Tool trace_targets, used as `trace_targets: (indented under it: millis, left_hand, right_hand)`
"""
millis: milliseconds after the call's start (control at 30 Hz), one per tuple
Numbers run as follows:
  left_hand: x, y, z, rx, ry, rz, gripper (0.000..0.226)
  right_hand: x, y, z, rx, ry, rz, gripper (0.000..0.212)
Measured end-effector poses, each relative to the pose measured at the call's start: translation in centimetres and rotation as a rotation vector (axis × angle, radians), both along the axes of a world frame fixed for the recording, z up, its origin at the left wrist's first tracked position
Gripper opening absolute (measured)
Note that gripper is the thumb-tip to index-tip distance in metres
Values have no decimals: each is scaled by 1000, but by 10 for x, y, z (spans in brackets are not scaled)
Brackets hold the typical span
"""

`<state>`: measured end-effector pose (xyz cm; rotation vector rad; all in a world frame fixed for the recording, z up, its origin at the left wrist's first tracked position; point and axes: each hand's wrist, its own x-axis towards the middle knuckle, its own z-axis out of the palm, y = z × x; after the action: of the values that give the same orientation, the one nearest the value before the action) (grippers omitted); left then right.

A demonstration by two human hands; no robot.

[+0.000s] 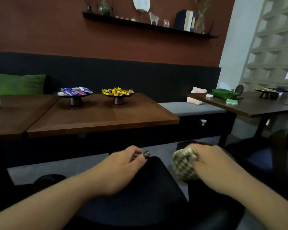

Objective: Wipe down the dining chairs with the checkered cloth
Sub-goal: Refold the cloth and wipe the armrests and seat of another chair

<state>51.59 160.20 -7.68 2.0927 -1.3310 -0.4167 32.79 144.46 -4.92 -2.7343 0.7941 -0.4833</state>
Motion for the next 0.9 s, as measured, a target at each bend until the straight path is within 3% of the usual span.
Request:
trace_targets:
  millis: [133,200,300,400,567,733,900]
  left_hand:
    - [8,7,-10,65,4,109,29]
    - [19,6,-9,32,39,257,32]
    - [26,9,-14,54,97,412,36]
    - [19,12,-20,144,92,404,39]
    - [10,11,-24,358,117,360,43]
    - [8,14,-35,564,81,304,37]
    - [9,15,-52,666,174,164,45]
  right_hand:
    - [-12,-4,-3,144,-481,-169,29]
    - [-19,-7,-3,219,-600,-250,32]
    - [-19,-11,-3,358,-330,-168,32]
    - [-15,-8,2,385,-118,-129,28]
    - [-13,-7,8,419,-47,-236,25]
    - [-10,-8,11,354,84,-174,28]
    - [-6,-13,10,272,190,-99,26]
